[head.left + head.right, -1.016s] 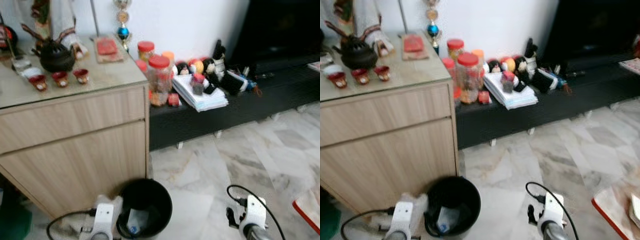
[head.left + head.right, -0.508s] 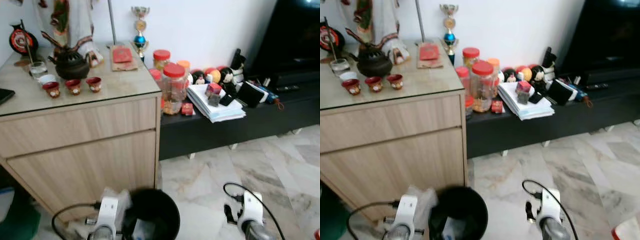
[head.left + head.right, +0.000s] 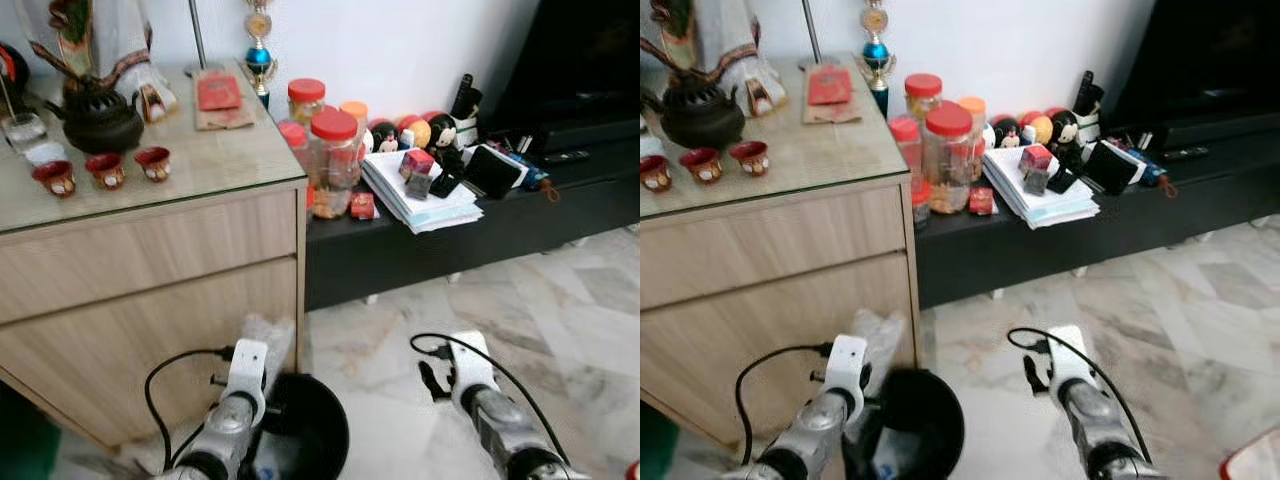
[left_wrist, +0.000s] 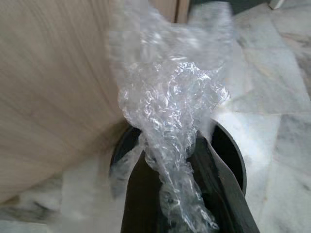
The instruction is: Picking trash to rubbish bin
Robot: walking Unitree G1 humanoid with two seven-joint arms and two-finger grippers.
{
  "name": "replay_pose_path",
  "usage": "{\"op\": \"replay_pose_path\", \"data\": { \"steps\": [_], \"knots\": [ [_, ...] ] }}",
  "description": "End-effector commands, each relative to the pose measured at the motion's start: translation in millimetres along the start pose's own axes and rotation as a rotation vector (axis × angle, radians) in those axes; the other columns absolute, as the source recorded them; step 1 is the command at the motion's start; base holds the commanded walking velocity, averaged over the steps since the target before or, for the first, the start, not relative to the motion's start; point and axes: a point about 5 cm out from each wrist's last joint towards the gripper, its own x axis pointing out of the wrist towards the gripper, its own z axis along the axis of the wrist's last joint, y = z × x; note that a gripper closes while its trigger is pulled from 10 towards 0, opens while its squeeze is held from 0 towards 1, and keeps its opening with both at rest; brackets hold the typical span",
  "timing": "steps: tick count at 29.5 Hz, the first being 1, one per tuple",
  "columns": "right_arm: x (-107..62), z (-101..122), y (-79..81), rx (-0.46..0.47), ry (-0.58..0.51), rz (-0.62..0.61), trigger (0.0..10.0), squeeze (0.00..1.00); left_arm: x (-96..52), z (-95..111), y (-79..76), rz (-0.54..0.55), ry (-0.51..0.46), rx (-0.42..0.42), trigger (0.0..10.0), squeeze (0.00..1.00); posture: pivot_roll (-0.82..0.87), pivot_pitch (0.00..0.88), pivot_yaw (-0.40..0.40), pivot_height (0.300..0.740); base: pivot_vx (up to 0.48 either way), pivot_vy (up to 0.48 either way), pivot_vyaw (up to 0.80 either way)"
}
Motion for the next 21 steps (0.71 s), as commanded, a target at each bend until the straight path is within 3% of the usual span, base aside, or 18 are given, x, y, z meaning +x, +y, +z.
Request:
{"op": "replay_pose_path", "data": {
  "steps": [1, 6, 8, 9, 14, 17, 21],
  "knots": [
    [3.3, 11, 6.3, -0.046, -0.019, 0.050, 10.0, 0.00, 1.7, 3, -2.8, -0.023, 0.006, -0.033, 10.0, 0.00, 0.00, 0.063, -0.072, 0.740, 0.000, 0.000, 0.00],
    [7.5, 20, 21.1, -0.077, -0.016, 0.152, 10.0, 0.00, 1.3, -1, -7.6, -0.045, 0.034, -0.025, 10.0, 0.00, -0.02, 0.073, -0.074, 0.740, 0.000, 0.000, 0.00],
    [9.2, 25, 34.1, -0.114, -0.010, 0.256, 10.0, 0.00, 1.4, -2, -7.8, -0.036, 0.040, -0.112, 10.0, 0.00, -0.02, 0.077, -0.077, 0.740, 0.000, 0.000, 0.00],
    [9.2, 25, 34.1, -0.114, -0.010, 0.256, 10.0, 0.00, 1.4, -2, -7.8, -0.036, 0.040, -0.112, 10.0, 0.00, -0.02, 0.077, -0.077, 0.740, 0.000, 0.000, 0.00],
    [10.2, 33, 37.2, -0.136, -0.040, 0.276, 10.0, 0.00, 2.9, 4, -7.0, -0.036, 0.018, -0.095, 10.0, 0.00, -0.02, 0.082, -0.084, 0.740, 0.000, 0.000, 0.00],
    [10.8, 40, 37.3, -0.141, -0.065, 0.277, 10.0, 0.00, 5.7, 15, -12.3, -0.064, -0.020, -0.005, 10.0, 0.00, -0.04, 0.098, -0.102, 0.740, 0.000, 0.000, 0.00],
    [10.5, 42, 38.3, -0.149, -0.078, 0.296, 10.0, 0.00, 6.7, 19, -13.6, -0.068, -0.032, 0.020, 10.0, 0.00, -0.05, 0.109, -0.111, 0.740, 0.000, 0.000, 0.00]
  ]
}}
